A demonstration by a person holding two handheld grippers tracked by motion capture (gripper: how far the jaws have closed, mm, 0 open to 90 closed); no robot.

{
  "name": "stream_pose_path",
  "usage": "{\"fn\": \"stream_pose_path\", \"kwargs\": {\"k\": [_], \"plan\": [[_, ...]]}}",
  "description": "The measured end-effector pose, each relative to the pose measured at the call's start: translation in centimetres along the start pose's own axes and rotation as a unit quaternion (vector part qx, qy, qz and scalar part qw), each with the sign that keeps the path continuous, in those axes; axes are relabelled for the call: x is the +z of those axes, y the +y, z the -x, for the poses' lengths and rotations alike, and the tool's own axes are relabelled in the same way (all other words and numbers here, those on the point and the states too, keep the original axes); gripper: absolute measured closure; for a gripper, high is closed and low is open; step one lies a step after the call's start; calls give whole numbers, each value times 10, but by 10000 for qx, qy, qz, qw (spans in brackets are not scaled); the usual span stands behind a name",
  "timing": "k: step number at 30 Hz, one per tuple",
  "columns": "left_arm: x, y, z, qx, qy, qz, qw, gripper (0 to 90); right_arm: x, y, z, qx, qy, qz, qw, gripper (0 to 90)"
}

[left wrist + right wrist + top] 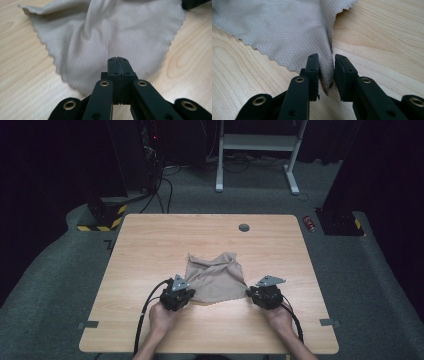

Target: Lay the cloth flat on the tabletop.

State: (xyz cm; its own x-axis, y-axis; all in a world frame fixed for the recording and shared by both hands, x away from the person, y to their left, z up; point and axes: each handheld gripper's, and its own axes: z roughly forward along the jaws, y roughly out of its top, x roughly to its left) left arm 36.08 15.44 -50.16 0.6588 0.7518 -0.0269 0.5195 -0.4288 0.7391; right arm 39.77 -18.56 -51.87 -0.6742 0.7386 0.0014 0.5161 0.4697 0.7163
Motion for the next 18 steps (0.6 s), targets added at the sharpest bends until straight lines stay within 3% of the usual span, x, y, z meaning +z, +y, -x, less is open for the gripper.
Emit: {"fn": "stream_pose_path", "kwargs": {"k": [3, 6, 10, 18], "plan": [[-6, -11, 0, -20, -74, 21, 10000, 896, -1, 0, -1, -42, -14, -29, 10000, 741], [-12, -18, 1, -31, -101, 52, 9999, 897, -3, 0, -4, -121, -2, -92, 9999, 805], [-17, -24, 1, -33, -87, 54, 9999, 897, -8, 0, -12, -347, 104, -180, 9992, 851], [-23, -39, -4, -84, -68, -29, 9999, 895, -24, -16, -37, -511, 467, -227, 9973, 877]]}}
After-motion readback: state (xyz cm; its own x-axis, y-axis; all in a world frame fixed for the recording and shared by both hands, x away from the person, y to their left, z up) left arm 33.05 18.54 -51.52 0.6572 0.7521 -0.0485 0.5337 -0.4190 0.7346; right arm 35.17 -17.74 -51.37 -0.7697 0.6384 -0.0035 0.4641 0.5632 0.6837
